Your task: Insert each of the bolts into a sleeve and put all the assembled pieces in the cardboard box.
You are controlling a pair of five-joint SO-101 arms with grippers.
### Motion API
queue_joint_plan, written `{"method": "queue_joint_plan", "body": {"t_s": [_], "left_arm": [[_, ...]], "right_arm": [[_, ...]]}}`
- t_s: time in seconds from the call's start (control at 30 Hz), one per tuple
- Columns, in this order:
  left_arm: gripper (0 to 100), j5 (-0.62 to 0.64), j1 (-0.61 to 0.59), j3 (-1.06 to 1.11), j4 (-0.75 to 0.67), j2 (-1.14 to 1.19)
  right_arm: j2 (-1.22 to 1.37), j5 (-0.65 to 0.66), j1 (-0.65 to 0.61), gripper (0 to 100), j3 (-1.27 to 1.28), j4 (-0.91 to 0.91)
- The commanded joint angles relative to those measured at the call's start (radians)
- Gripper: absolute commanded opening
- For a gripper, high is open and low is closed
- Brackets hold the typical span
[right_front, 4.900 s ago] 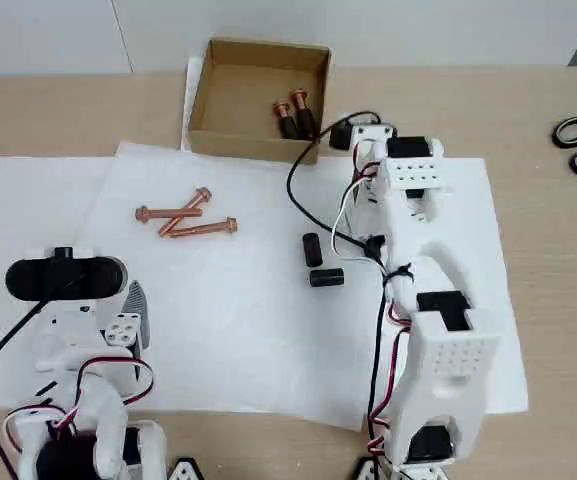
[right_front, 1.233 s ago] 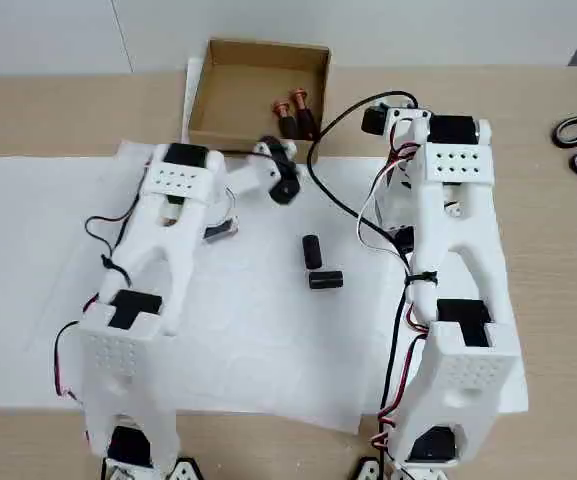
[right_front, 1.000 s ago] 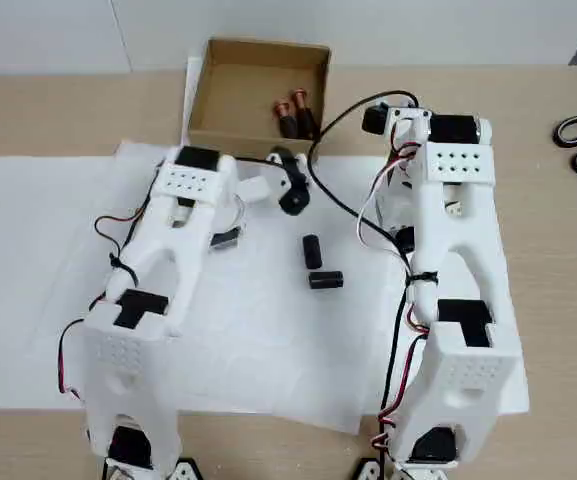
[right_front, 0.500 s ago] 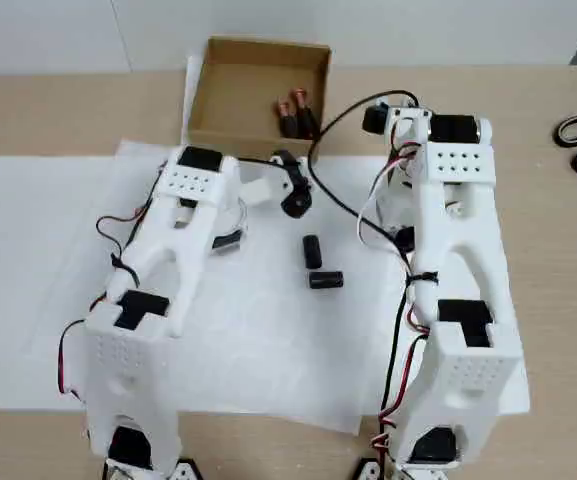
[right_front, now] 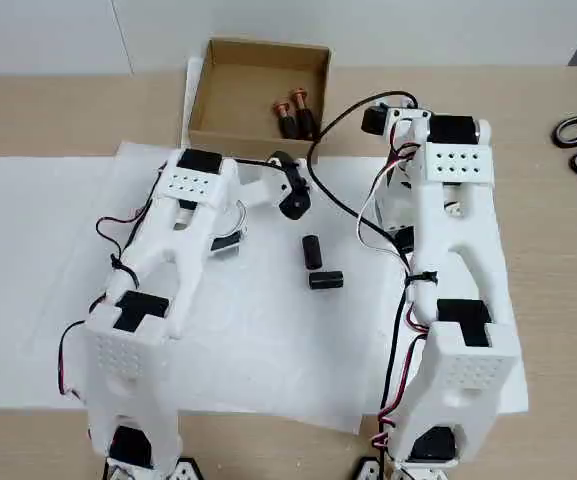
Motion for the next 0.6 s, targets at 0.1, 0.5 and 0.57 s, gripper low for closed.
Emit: {"method": "queue_joint_plan", "body": {"t_s": [0.1, 0.5, 0.57], "left_arm": [[1, 0.003, 0.021, 0.045, 0.02, -0.002], [1, 0.104, 0.086, -0.056, 0.132, -0.012], [1, 0.12, 0.083, -0.114, 0.183, -0.012]], "right_arm": [[-0.081, 0.003, 0.004, 0.4, -0.041, 0.022], [-0.082, 0.005, 0.008, 0.4, -0.041, 0.022], [-0.082, 0.006, 0.01, 0.4, -0.041, 0.022]]}}
